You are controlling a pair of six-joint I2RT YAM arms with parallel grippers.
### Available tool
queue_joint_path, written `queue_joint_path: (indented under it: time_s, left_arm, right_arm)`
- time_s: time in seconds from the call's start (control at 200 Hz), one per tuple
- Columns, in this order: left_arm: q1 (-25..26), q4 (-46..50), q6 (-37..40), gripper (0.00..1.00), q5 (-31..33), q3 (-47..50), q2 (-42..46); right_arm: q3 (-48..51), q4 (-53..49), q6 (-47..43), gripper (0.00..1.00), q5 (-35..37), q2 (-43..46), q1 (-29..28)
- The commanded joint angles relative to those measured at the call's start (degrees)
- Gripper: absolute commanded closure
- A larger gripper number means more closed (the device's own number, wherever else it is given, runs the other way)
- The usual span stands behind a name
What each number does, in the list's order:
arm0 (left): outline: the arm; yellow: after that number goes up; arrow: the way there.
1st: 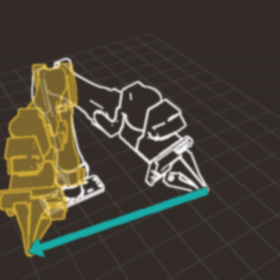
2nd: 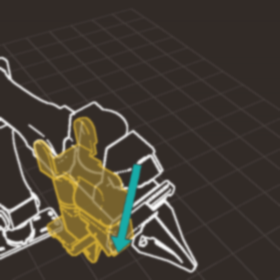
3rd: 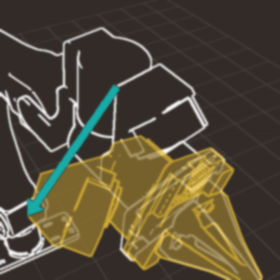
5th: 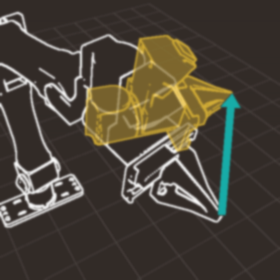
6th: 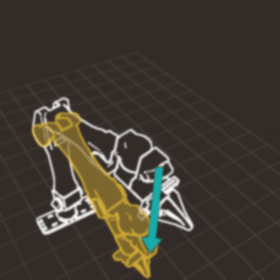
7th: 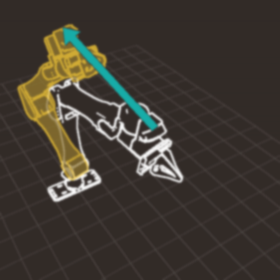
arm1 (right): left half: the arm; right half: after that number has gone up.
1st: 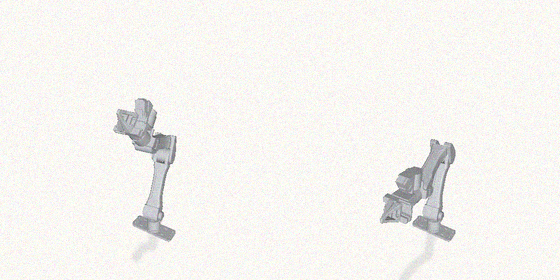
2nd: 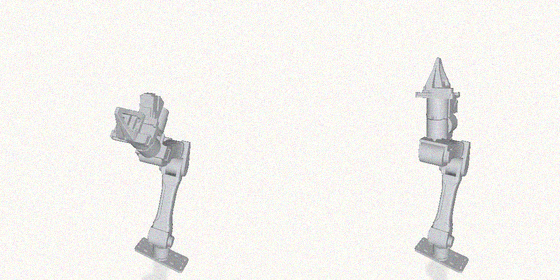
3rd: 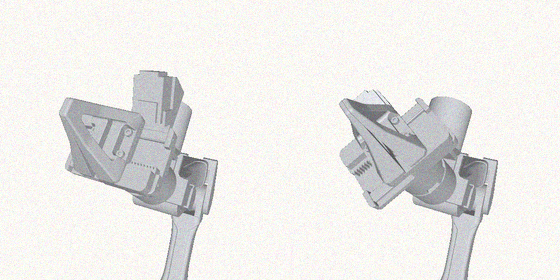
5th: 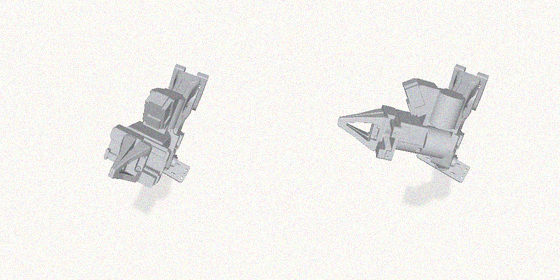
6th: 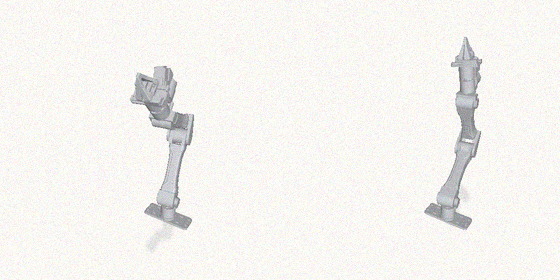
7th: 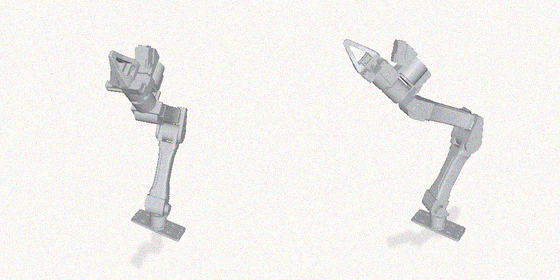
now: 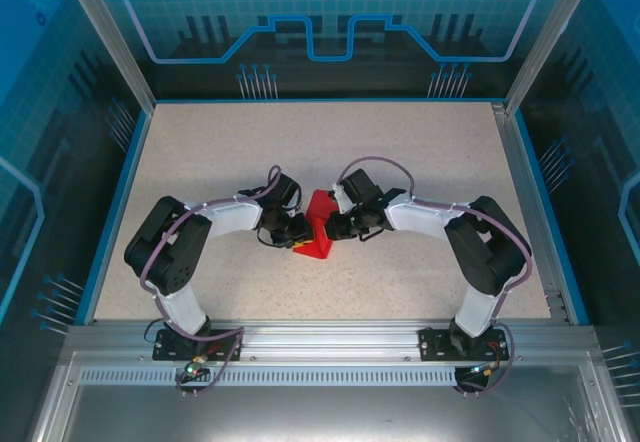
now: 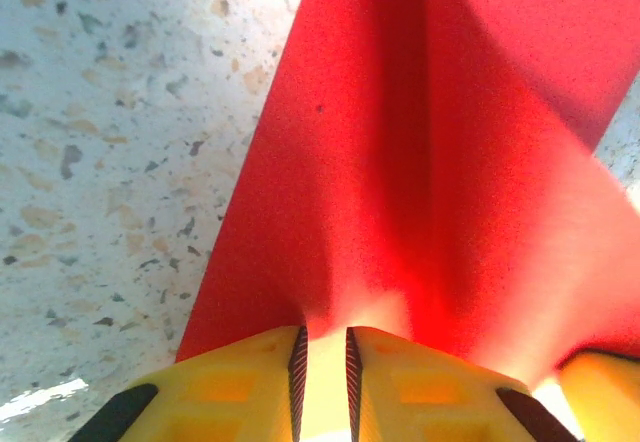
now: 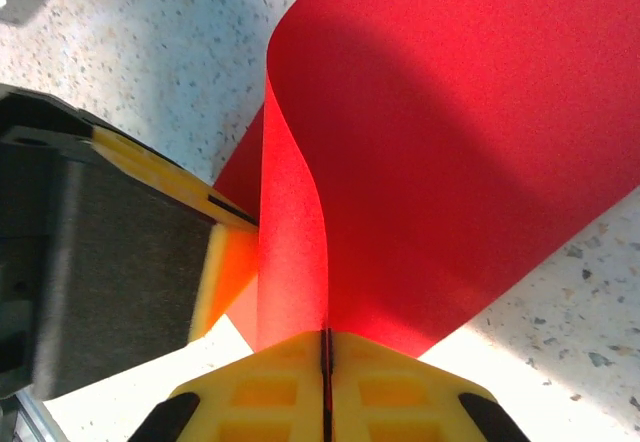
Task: Fold a paper plane with a square sheet of paper (pick it up from the middle)
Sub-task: Fold the triangle a second time at the center of the table.
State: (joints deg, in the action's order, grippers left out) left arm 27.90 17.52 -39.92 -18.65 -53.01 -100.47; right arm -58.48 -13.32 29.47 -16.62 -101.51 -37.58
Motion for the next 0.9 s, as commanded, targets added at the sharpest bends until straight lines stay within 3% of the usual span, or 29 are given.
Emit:
queue_joint_path:
  time_s: [0.0,0.89]
  left_arm:
    - [-0.3,2.1,1.2,0.78,0.2,-0.6,0.8]
    - [-0.3,1.9,1.2,0.81,0.6,0.3,1.6]
  right_arm:
    - [-1.1,-2.1,-0.5,0.91,-1.6,-1.0,0.4]
    - [-5.4,-7.8,-2.1,0.89,2.0,-5.8,1.2]
